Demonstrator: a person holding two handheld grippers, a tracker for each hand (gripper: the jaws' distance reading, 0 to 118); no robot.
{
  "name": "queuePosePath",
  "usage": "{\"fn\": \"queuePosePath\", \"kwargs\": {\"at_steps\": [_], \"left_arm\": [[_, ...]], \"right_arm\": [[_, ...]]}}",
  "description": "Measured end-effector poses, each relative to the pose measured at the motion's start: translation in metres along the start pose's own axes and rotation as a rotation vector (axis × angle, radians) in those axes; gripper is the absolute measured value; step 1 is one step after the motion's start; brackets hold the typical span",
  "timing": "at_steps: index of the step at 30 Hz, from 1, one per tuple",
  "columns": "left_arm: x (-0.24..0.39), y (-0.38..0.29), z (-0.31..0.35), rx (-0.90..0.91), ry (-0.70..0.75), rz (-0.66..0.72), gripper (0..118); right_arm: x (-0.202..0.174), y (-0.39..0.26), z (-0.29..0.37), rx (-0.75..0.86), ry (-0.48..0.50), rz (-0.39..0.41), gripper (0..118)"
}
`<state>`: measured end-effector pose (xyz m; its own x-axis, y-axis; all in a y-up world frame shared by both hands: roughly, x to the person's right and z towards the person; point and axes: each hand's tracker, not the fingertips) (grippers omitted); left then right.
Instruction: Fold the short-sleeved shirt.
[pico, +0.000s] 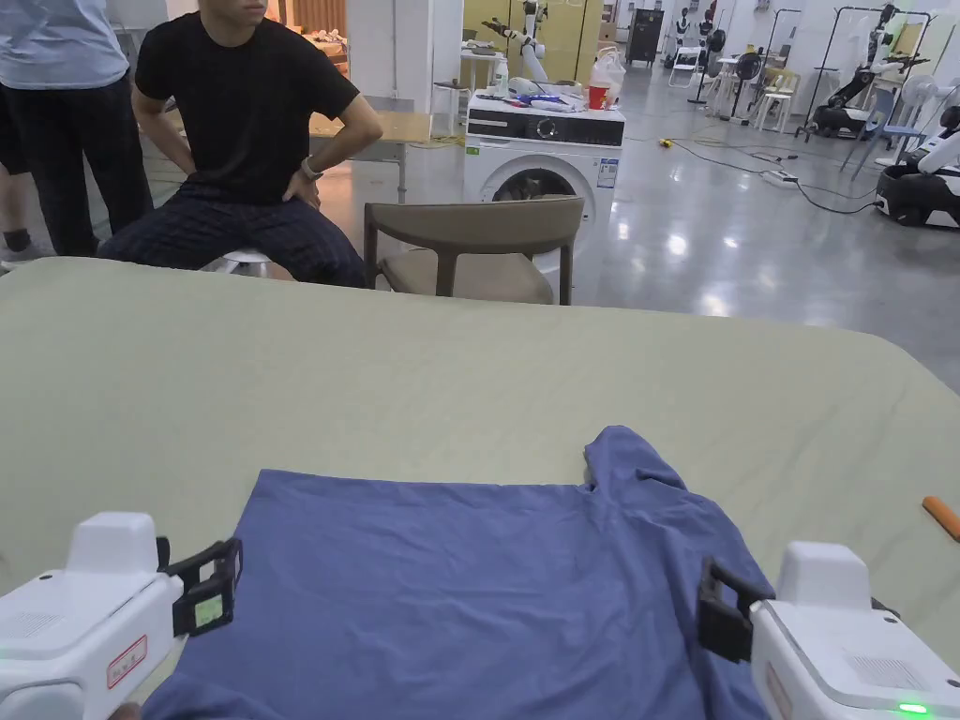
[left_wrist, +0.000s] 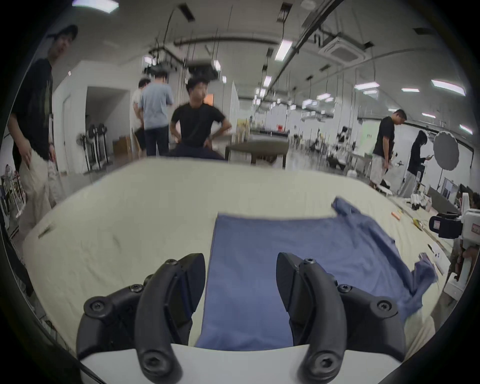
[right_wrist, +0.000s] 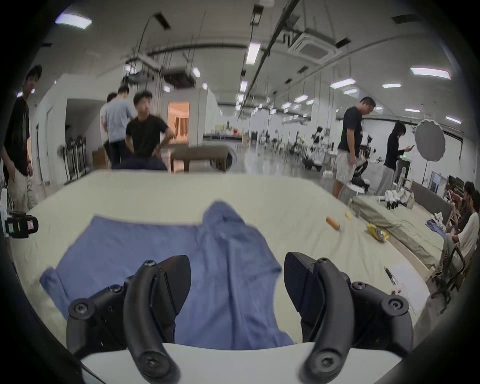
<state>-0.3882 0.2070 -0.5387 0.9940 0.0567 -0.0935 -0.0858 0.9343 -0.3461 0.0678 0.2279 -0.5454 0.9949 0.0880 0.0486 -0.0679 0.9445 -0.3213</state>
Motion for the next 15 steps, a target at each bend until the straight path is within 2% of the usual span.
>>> {"fn": "queuePosePath", "kwargs": {"at_steps": [2, 4, 5, 7, 8, 9, 10, 11, 15], "left_arm": [[0.012, 0.01, 0.003, 0.094, 0.039, -0.043, 57], [0.024, 0.017, 0.008, 0.181, 0.079, -0.073, 53], [0.028, 0.02, 0.011, 0.218, 0.1, -0.085, 52], [0.033, 0.024, 0.015, 0.28, 0.127, -0.078, 37], [0.038, 0.025, 0.019, 0.3, 0.134, -0.077, 26], [0.04, 0.026, 0.02, 0.304, 0.127, -0.074, 12], [0.04, 0.027, 0.021, 0.313, 0.122, -0.074, 3], [0.041, 0.027, 0.021, 0.32, 0.118, -0.082, 0], [0.042, 0.029, 0.012, 0.322, 0.105, -0.112, 0]], "right_arm": [[-0.015, 0.008, 0.0, 0.091, -0.004, -0.004, 74], [-0.027, 0.013, 0.002, 0.172, -0.003, -0.018, 65], [-0.032, 0.015, 0.003, 0.212, -0.004, -0.021, 65], [-0.039, 0.02, 0.006, 0.281, 0.007, -0.036, 43], [-0.043, 0.022, 0.007, 0.316, 0.015, -0.041, 28], [-0.046, 0.024, 0.009, 0.329, 0.016, -0.036, 8], [-0.049, 0.025, 0.008, 0.337, 0.007, -0.029, 6], [-0.051, 0.026, 0.008, 0.342, 0.015, -0.03, 5], [-0.059, 0.03, -0.002, 0.344, 0.042, -0.021, 0]]}}
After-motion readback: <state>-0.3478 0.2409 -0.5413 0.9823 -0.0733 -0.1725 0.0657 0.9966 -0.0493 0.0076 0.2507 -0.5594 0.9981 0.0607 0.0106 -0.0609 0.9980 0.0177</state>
